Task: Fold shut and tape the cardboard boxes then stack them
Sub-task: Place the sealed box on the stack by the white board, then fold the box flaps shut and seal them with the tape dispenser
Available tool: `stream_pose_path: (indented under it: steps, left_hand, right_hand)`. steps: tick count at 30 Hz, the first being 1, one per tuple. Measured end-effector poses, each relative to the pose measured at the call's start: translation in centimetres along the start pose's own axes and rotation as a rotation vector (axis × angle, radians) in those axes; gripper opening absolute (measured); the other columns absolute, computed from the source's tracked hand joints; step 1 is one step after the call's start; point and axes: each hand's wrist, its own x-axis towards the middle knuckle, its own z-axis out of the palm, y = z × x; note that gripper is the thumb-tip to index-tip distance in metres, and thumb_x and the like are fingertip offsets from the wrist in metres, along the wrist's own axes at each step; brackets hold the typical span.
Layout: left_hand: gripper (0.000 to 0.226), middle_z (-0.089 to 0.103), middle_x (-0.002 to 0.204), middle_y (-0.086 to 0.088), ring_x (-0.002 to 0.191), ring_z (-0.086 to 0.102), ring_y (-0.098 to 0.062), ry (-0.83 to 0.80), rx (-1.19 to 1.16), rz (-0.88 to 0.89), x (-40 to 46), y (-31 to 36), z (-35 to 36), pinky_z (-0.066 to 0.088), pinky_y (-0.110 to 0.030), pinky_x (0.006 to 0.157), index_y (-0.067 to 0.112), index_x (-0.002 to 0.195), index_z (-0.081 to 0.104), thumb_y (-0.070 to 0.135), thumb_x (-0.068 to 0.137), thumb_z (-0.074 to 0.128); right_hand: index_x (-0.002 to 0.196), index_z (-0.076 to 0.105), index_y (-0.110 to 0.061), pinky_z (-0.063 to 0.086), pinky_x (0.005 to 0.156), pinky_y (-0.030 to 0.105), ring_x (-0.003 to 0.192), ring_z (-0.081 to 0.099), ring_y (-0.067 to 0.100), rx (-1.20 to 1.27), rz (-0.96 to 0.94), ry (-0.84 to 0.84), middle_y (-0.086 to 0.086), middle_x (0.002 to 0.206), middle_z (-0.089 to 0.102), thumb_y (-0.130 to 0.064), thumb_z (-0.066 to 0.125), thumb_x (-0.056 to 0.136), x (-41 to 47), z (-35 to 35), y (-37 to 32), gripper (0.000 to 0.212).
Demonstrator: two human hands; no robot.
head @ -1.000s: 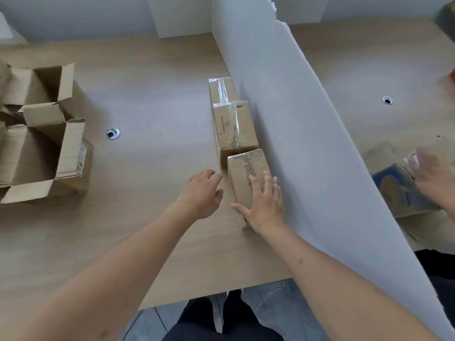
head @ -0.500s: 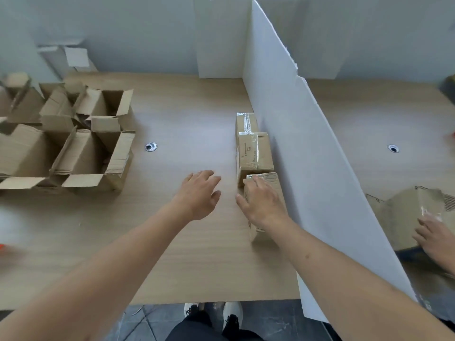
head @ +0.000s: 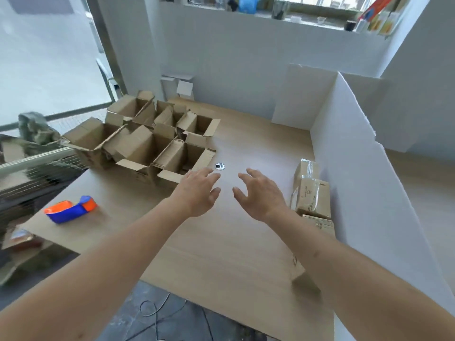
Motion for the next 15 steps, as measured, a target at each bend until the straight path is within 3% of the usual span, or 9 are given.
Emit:
stream_pose_path:
  steps: [4, 10, 15]
  left_hand:
    - [0.042, 0.051, 0.144, -0.004, 0.132, 0.049, -0.026, 0.025, 0.002, -0.031, -2.2, -6.1, -1.6, 0.036, -0.048, 0.114, 0.017, 0.14, 0.055, 0.036, 0.103, 0.047]
    - [0.051, 0.044, 0.155, -0.006, 0.144, 0.039, -0.024, -0.009, 0.017, -0.026, -4.8, -16.2, -3.3, 0.031, -0.043, 0.119, 0.019, 0.15, 0.048, 0.04, 0.103, 0.048]
    - [0.049, 0.049, 0.149, -0.006, 0.136, 0.045, -0.026, -0.042, 0.002, 0.002, -5.9, -22.6, -3.7, 0.034, -0.043, 0.112, 0.016, 0.147, 0.052, 0.038, 0.103, 0.05]
  right_hand:
    - [0.142, 0.054, -0.019, 0.039, 0.109, 0.041, 0.137, 0.046, 0.027, -0.025, -0.061, -0.016, 0.006, 0.153, 0.046, -0.047, 0.048, 0.101, 1.8, 1.7, -6.1, 0.05]
    - [0.13, 0.059, -0.019, 0.048, 0.098, 0.04, 0.118, 0.057, 0.026, -0.014, -0.054, -0.023, 0.002, 0.129, 0.059, -0.045, 0.048, 0.1, 4.8, 5.2, -15.6, 0.041]
    - [0.131, 0.058, -0.017, 0.047, 0.099, 0.043, 0.12, 0.056, 0.028, -0.001, 0.037, -0.064, 0.003, 0.133, 0.058, -0.045, 0.048, 0.1, 6.4, 8.2, -21.0, 0.043]
